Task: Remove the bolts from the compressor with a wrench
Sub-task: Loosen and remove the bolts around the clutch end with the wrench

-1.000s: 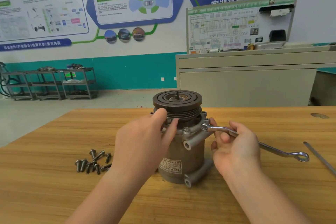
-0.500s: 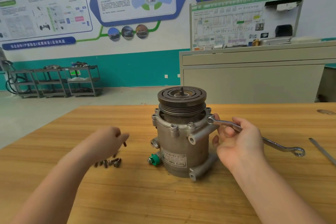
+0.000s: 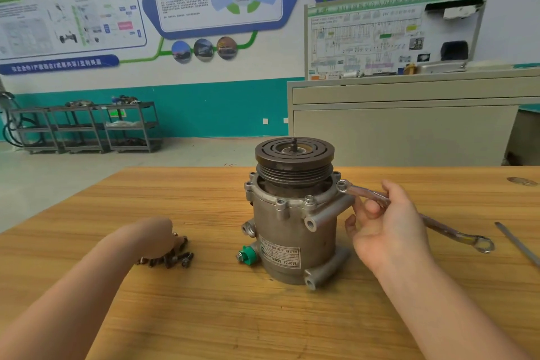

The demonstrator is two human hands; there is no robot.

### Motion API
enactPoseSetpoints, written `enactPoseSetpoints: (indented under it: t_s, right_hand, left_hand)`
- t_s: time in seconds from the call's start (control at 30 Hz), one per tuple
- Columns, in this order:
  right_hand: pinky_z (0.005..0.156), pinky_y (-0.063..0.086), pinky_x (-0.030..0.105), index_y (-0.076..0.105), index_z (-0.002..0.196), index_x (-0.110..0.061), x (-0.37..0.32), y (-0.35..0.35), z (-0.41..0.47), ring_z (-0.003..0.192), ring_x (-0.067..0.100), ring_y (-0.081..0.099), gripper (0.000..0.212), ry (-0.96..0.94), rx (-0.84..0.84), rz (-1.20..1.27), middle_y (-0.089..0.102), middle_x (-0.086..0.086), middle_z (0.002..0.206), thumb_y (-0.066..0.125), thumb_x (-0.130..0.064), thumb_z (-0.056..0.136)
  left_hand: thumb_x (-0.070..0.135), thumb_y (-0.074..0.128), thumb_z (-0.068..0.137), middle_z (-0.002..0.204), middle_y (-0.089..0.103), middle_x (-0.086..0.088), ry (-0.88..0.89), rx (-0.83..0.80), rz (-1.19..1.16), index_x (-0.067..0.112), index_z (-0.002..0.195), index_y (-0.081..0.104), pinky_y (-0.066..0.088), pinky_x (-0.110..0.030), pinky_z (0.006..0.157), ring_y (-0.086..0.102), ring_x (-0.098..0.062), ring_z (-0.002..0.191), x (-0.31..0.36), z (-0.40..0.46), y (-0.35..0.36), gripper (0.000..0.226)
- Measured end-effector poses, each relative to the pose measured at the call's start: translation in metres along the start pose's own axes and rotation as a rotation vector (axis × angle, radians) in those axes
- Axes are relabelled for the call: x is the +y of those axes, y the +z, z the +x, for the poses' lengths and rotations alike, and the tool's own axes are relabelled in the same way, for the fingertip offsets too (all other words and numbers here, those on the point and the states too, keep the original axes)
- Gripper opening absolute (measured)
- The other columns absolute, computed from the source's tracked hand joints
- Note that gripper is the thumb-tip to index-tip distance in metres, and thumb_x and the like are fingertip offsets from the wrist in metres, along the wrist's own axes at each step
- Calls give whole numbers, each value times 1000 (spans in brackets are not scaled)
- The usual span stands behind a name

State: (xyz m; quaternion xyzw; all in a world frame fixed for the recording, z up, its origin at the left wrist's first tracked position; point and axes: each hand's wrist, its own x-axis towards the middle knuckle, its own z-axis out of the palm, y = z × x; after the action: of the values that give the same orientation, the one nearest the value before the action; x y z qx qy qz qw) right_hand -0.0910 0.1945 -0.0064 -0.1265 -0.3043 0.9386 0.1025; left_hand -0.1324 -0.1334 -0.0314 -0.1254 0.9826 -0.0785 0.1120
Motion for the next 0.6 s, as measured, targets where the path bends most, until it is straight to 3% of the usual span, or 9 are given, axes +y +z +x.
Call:
enactPoseSetpoints:
  t_s: [0.07,0.13,0.23,0.27,0.33,0.37,0.43,0.5,0.6]
  right_hand:
    - [64,33,28,58,82,-24,0,-1,-3,65,13,54,17,-156,23,-76,44,-7,44,58,-36,94]
    - [69,36,29,63,66,-27,2,-1,-6,63,13,52,27,-360,-7,-201,49,-7,46,60,-34,92]
    - [71,42,30,59,50,-29,6,0,-16,55,12,48,42,-646,-109,-358,54,-7,46,61,-36,91]
    - [66,44,26,57,51,-28,7,0,-18,51,11,49,40,-749,-158,-415,55,-5,46,62,-39,89]
    - [56,43,17,53,56,-27,8,-2,-22,45,8,49,36,-947,-266,-538,57,0,49,64,-45,86]
    - [54,41,16,52,58,-26,8,-4,-22,45,7,49,36,-1051,-314,-613,58,0,52,65,-45,85]
    - [53,36,12,51,59,-26,8,-8,-22,48,4,48,34,-1245,-406,-739,58,-3,57,67,-41,85]
    - [54,35,8,57,64,-28,7,-9,-22,50,-1,48,27,-1295,-472,-766,58,-11,60,69,-41,84]
    - [54,36,8,61,70,-29,4,-6,-23,52,-2,50,23,-1328,-507,-778,59,-16,63,67,-43,87]
  left_hand:
    - [55,38,99,76,57,3,-23,39,-18,15,74,50,41,-19,58,51,-9,66,2,-10,-5,49]
    - [68,35,90,82,60,3,11,209,-197,16,86,50,46,-18,60,57,-8,71,10,-23,-11,54]
    - [83,38,65,117,55,2,354,452,-820,18,131,42,45,-12,75,56,-8,97,43,-51,-23,92]
    - [88,44,60,134,45,5,500,445,-976,21,146,28,42,-12,85,49,-7,114,58,-60,-27,110]
    - [92,60,46,147,27,16,743,370,-1142,27,154,8,36,-18,104,32,-2,133,87,-75,-33,136]
    - [86,69,43,150,28,21,833,332,-1198,29,152,12,36,-19,107,33,1,135,99,-78,-34,136]
    - [62,84,51,138,51,23,940,318,-1325,35,143,31,45,-16,98,48,2,127,114,-77,-33,110]
    - [42,88,58,130,59,18,946,384,-1399,34,138,39,48,-18,94,55,-3,122,120,-76,-30,94]
    - [42,87,60,132,59,8,914,456,-1402,26,141,40,47,-37,103,54,-11,125,122,-73,-30,94]
